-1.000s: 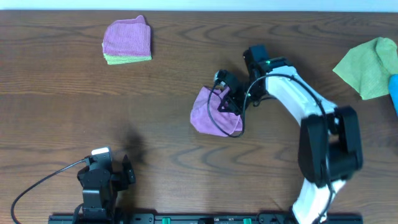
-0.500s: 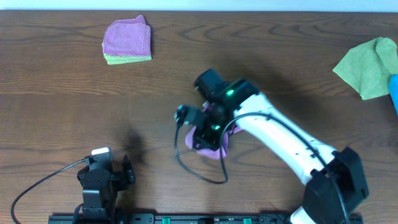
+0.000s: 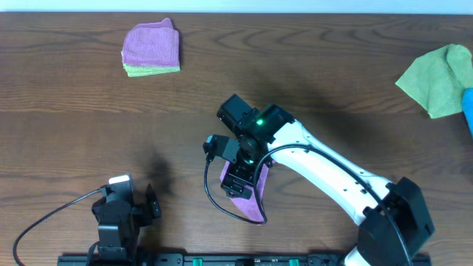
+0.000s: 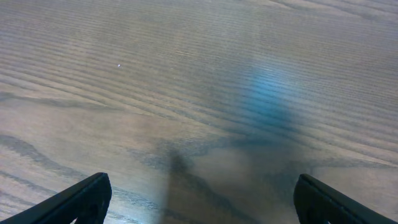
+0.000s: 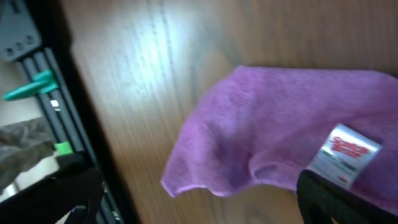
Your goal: Fold the cloth
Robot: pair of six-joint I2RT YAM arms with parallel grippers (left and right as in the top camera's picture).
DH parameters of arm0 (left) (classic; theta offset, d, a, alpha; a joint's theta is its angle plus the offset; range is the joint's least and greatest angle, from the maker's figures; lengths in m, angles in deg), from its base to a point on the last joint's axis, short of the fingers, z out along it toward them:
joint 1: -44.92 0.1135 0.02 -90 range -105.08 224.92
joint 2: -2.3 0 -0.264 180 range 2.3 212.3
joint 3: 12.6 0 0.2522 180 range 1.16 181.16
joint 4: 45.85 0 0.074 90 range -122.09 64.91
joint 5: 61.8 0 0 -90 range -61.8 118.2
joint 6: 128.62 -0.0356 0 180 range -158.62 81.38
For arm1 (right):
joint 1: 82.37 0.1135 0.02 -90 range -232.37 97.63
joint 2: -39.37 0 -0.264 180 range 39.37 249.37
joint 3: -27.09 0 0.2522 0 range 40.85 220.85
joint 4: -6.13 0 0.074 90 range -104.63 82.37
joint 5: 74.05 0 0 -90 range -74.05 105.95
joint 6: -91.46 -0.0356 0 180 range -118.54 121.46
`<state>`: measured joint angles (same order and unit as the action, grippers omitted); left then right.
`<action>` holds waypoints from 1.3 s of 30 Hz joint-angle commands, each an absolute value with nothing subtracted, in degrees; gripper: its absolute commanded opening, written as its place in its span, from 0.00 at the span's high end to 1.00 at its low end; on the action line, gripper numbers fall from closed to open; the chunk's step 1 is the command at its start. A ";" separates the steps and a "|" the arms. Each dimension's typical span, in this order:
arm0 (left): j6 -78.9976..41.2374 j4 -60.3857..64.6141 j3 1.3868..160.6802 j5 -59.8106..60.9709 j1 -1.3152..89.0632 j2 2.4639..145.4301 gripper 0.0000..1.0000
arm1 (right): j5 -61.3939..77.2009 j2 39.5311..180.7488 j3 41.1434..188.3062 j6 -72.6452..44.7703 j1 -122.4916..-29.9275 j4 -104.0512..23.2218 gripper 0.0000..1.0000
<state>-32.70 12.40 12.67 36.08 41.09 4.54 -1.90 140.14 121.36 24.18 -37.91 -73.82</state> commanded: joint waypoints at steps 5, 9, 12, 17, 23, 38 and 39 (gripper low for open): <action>-33.51 14.17 11.51 36.47 41.26 4.32 0.05 | 2.91 140.51 116.62 14.87 -42.43 -67.88 0.01; -33.51 14.15 11.51 36.49 41.26 4.32 0.05 | 2.06 140.51 113.07 11.07 -46.39 -58.92 0.01; -33.51 14.15 11.51 36.49 41.26 4.32 0.05 | 2.47 140.51 109.21 8.07 -47.52 -53.76 0.01; -33.51 14.15 11.51 36.47 41.26 4.32 0.05 | 5.44 139.90 106.67 -7.66 -48.75 -54.41 0.01; -33.51 14.17 11.51 36.47 41.26 4.32 0.05 | 5.93 131.24 106.71 -21.11 -51.06 -56.99 0.01; -33.51 14.15 11.51 36.47 41.26 4.32 0.05 | -8.54 127.00 86.06 -37.98 -55.02 -30.26 0.15; -33.51 14.15 11.51 36.49 41.26 4.32 0.05 | -9.00 127.00 85.62 -38.09 -55.48 -29.13 0.22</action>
